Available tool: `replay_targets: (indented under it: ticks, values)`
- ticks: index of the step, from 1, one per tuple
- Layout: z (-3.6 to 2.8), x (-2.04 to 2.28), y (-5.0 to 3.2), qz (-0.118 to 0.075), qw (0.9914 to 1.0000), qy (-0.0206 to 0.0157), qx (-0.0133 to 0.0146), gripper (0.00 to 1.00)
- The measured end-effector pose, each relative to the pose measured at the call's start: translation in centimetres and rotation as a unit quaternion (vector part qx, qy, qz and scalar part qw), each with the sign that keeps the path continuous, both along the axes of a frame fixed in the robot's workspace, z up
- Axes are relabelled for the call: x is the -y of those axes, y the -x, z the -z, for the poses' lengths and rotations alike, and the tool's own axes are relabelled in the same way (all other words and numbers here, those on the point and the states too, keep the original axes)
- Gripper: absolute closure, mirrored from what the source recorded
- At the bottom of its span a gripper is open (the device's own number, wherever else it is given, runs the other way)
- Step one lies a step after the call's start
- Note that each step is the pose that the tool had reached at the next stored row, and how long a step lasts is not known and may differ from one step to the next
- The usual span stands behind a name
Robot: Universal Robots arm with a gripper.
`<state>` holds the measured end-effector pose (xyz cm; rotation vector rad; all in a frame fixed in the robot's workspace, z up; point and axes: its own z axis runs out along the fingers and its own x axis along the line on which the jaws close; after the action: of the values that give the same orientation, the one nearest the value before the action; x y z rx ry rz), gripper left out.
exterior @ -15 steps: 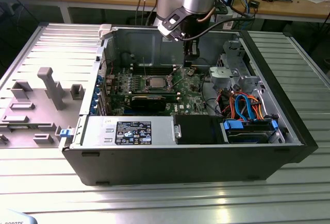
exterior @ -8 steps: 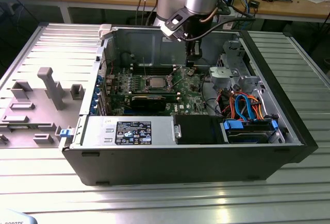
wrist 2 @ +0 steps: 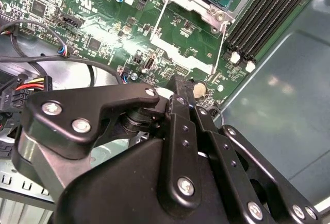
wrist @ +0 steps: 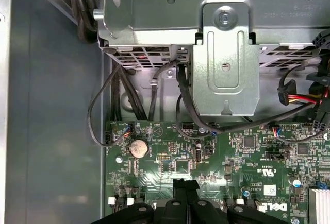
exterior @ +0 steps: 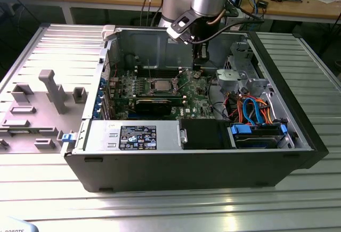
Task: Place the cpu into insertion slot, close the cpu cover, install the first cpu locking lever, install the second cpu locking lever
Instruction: 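Close the cpu cover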
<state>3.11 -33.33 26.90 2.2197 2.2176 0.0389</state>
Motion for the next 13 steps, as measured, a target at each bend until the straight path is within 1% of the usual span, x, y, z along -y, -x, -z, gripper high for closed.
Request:
replay_targets:
  ticks: [1,2,7,9,11,13]
  values:
    - [1.30,-0.12,-0.33,0.000,0.99991,0.0137,-0.0011,0.89]
    - [1.57,-0.17,-0.47,0.000,0.99988,0.0145,-0.0050,0.89]
    - [1.57,-0.17,-0.47,0.000,0.99988,0.0145,-0.0051,0.89]
    - [1.68,-0.18,-0.42,0.000,0.99988,0.0143,-0.0051,0.89]
    - [1.98,-0.17,-0.41,0.000,0.99988,0.0144,-0.0051,0.89]
    - [2.07,-0.17,-0.33,0.000,0.99988,0.0146,-0.0056,0.89]
